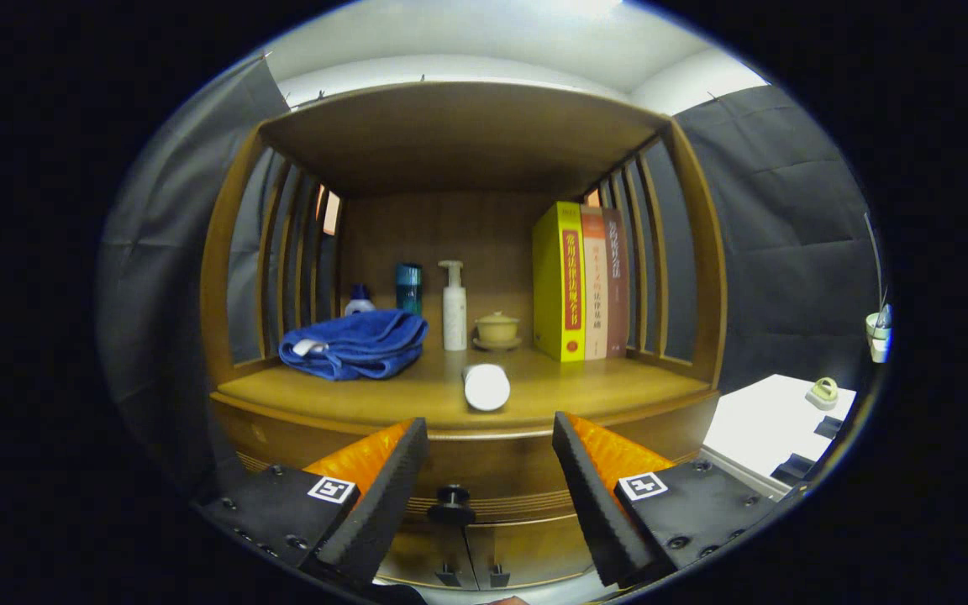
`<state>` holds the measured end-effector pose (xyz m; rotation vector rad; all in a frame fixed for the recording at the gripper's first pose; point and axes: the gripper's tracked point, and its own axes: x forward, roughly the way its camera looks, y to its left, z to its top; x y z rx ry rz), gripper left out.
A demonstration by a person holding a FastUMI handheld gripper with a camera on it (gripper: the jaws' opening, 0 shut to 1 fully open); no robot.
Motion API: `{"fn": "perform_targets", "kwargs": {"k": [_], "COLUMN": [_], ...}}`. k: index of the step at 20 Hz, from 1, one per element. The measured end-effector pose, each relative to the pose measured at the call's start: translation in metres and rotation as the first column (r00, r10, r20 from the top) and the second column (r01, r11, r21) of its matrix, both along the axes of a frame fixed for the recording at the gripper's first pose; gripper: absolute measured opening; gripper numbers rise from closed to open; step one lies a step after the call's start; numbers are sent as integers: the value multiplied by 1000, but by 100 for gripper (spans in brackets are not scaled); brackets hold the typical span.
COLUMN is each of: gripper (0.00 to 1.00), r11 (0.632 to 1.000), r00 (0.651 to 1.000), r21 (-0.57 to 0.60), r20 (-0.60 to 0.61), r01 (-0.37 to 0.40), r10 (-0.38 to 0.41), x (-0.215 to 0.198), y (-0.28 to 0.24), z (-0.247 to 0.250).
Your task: Pull open the drawer, take out the items inside it, and place them on the countertop above the cabinet.
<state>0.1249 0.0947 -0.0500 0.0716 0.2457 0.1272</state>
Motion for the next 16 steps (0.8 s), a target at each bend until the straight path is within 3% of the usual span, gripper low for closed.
{"fn": "perform_targets", "kwargs": {"k": [7,16], "gripper": [98,98], "r11": [999,1000], "r00": [996,991], "r21": [-32,-19], "r20": [89,137], "r01": [24,3], "r10": [-21,-1], "x": [-36,-69], "y": [-38,-41], "z": [82,133]}}
